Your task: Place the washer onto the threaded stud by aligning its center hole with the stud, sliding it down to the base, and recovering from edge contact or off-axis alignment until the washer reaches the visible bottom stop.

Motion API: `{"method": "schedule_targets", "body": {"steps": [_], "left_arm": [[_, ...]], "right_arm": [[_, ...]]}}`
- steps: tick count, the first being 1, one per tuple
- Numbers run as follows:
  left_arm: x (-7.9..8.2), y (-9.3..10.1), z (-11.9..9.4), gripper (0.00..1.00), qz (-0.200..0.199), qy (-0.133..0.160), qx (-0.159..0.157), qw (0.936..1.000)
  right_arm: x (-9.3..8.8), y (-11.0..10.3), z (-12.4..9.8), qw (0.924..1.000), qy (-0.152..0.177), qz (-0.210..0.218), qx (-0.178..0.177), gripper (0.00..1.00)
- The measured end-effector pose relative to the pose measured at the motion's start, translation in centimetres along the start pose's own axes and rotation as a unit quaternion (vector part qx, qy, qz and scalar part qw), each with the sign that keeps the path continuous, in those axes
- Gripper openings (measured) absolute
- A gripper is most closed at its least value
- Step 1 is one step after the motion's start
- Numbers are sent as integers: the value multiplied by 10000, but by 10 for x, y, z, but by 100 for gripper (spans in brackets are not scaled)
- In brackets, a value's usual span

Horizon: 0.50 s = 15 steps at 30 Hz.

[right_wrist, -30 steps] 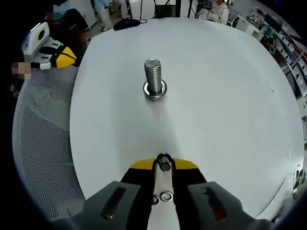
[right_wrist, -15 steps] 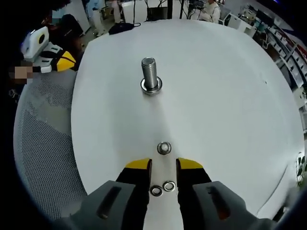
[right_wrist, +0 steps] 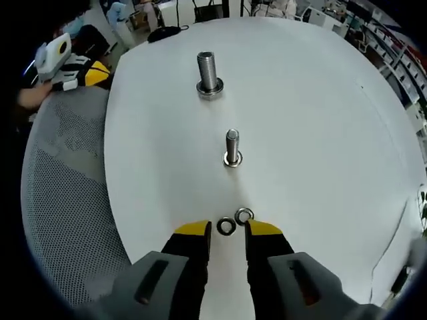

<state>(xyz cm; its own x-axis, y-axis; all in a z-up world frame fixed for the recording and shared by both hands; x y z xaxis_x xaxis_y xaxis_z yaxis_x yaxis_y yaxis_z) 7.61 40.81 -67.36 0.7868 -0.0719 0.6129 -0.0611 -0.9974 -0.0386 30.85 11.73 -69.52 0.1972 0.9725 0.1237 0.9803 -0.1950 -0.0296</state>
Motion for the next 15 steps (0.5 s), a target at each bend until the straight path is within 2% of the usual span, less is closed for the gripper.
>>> {"method": "schedule_targets", "body": {"steps": [11,15], "left_arm": [[0,0,-1,0,-27,52,-4,10000],[0,0,-1,0,-55,39,-17,10000]], "right_arm": [[-1,-1,7,9998,-165,-26,53,22],[-1,-1,7,9995,-220,-203,-69,21]]}}
Point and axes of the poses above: the point that each gripper's makers call its tool centre point, and the gripper's own axes: z roughly forward along the fingers, y roughly to its right, x roughly out of its top, the point moved 10 cm from there along -z, roughly backward along the fingers, and after that the axes turned 11 degrees about -y, right-handed, at the moved point
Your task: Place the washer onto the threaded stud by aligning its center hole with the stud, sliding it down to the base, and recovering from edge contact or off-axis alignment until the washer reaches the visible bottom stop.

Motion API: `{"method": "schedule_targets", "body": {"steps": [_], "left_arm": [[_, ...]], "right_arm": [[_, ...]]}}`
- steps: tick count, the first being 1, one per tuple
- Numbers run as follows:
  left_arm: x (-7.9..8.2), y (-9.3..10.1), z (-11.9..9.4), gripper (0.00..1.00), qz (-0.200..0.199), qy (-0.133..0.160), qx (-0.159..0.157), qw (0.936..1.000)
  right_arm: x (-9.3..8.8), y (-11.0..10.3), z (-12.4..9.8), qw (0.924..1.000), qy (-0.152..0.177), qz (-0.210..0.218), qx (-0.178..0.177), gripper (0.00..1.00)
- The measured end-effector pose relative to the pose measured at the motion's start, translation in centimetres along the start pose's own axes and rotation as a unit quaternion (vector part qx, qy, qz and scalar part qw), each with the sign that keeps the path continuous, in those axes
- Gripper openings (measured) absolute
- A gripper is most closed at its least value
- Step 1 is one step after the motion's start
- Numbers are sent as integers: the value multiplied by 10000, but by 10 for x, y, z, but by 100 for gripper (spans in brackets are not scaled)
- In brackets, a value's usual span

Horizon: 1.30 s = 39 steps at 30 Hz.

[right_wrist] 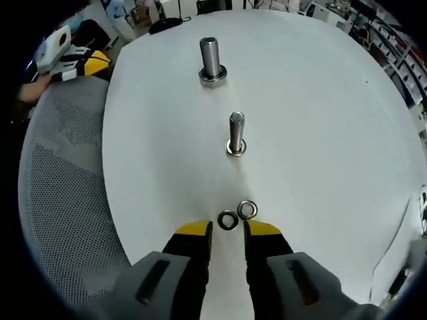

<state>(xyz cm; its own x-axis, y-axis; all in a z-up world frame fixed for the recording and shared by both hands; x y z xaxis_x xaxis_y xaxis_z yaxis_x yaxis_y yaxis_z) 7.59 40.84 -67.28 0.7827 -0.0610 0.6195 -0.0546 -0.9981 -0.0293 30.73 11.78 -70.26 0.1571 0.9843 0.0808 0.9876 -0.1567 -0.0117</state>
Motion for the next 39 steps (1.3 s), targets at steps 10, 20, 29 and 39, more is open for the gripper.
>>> {"method": "schedule_targets", "body": {"steps": [10,20,29,39], "left_arm": [[-1,0,0,0,20,-23,19,10000],[0,0,0,0,12,-5,36,10000],[0,0,-1,0,-5,17,46,10000],[0,0,-1,0,10,-3,37,10000]], "right_arm": [[10,-5,0,9947,-411,-918,-214,19],[14,-5,0,9913,-562,-1173,-185,19],[13,-9,0,9902,-525,-1264,-264,17],[13,-11,1,9920,-498,-1101,-360,16]]}}
Point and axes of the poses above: the point that each gripper's makers call its tool centre point, and the gripper's own axes: z roughly forward along the fingers, y roughly to its right, x roughly out of its top, the point moved 10 cm from there along -z, roughly backward along the fingers, and after that the axes turned 11 degrees about -y, right-handed, at the moved point
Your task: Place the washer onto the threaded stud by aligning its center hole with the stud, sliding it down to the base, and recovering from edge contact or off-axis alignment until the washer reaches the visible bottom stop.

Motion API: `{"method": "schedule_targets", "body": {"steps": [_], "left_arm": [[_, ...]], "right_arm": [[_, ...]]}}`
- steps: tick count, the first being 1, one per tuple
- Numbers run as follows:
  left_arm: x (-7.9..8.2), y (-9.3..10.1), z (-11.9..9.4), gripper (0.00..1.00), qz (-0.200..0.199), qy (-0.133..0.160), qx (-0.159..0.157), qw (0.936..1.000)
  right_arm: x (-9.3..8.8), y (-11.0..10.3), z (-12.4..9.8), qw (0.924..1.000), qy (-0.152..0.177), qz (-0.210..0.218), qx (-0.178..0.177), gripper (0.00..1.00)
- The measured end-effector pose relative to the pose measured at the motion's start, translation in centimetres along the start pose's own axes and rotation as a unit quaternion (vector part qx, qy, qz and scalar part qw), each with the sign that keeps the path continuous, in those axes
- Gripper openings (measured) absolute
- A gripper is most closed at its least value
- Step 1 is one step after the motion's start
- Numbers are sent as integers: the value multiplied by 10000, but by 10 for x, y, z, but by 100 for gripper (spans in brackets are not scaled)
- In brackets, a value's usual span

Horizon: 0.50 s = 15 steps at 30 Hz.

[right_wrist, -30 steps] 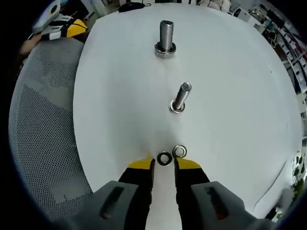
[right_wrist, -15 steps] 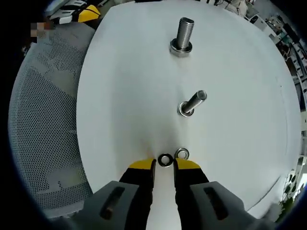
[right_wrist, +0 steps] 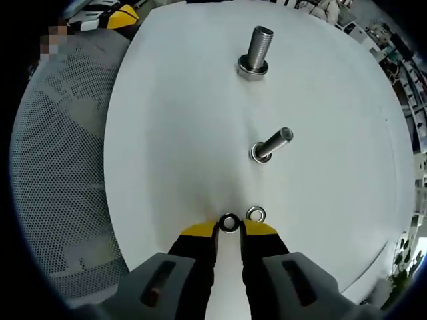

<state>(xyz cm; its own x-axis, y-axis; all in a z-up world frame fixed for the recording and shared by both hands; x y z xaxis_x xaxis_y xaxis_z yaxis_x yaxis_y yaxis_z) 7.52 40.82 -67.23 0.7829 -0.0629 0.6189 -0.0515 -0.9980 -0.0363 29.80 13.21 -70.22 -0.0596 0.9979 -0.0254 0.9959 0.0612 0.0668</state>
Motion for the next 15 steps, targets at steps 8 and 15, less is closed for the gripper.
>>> {"method": "schedule_targets", "body": {"steps": [8,15], "left_arm": [[0,0,0,0,-10,3,5,10000],[0,0,0,0,-13,18,7,10000]], "right_arm": [[-6,-1,0,9992,252,323,-4,16],[-16,1,2,9932,753,881,140,15]]}}
Point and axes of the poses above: the point that each gripper's makers call its tool centre point, and the gripper's own axes: z roughly forward along the fingers, y roughly to its right, x roughly out of its top, the point moved 10 cm from there along -z, roughly backward along the fingers, and after that the axes turned 11 degrees about -y, right-handed, at the moved point
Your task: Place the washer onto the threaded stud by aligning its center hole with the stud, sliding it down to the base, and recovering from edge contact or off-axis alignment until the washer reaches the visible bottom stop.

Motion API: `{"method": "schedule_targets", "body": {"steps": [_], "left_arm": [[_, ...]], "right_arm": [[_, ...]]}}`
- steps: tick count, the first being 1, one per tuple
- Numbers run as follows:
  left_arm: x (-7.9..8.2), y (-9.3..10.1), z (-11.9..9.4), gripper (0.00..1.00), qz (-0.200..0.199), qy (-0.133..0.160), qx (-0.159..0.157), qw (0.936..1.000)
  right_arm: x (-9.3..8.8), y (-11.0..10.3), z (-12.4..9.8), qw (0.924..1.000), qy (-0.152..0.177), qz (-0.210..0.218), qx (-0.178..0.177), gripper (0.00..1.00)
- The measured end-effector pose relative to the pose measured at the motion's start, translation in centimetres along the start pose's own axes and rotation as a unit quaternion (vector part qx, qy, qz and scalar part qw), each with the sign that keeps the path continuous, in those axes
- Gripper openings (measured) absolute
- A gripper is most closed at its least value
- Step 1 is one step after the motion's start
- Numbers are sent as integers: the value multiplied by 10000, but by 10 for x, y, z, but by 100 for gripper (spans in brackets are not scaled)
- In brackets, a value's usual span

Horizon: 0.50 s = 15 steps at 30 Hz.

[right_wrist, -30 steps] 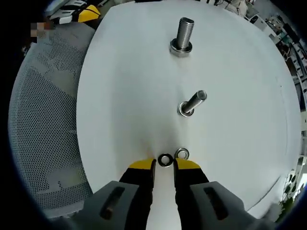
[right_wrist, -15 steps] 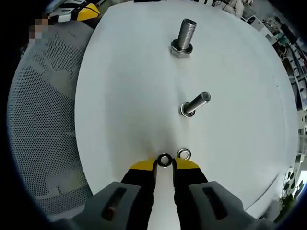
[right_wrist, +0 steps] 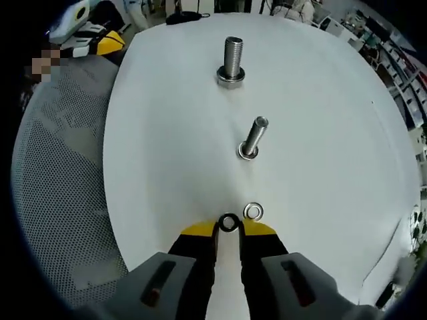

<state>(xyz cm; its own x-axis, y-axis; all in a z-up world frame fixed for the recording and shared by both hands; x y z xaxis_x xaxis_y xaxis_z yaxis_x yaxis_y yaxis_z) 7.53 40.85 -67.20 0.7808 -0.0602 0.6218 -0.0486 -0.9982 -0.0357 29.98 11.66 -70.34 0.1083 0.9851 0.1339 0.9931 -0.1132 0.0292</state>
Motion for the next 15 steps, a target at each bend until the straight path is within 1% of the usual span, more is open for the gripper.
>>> {"method": "schedule_targets", "body": {"steps": [3,6,9,10,12,15], "left_arm": [[0,0,0,0,5,-6,1,10000],[0,0,0,0,8,-5,-2,10000],[0,0,0,0,13,-16,-2,10000],[0,0,0,0,10,-12,-2,10000],[0,0,0,0,7,-3,-1,10000],[0,0,0,0,-1,8,-10,10000]], "right_arm": [[-3,1,0,9994,193,298,59,14],[-3,0,0,9988,201,445,79,14],[-1,-1,-3,9984,254,497,105,14],[2,-2,-5,9977,348,559,145,14],[7,-3,-10,9971,424,607,192,14],[14,-3,-17,9973,462,551,140,14]]}}
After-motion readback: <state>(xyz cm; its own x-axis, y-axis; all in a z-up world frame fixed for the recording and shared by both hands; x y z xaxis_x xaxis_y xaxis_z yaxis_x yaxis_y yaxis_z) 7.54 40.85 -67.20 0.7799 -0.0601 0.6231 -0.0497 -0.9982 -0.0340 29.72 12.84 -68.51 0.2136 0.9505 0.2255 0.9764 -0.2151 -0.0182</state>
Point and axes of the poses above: the point that each gripper's makers call its tool centre point, and the gripper's own axes: z roughly forward along the fingers, y roughly to its right, x roughly out of its top, the point moved 10 cm from there along -z, roughly backward along the fingers, and after that the axes turned 11 degrees about -y, right-handed, at the moved point
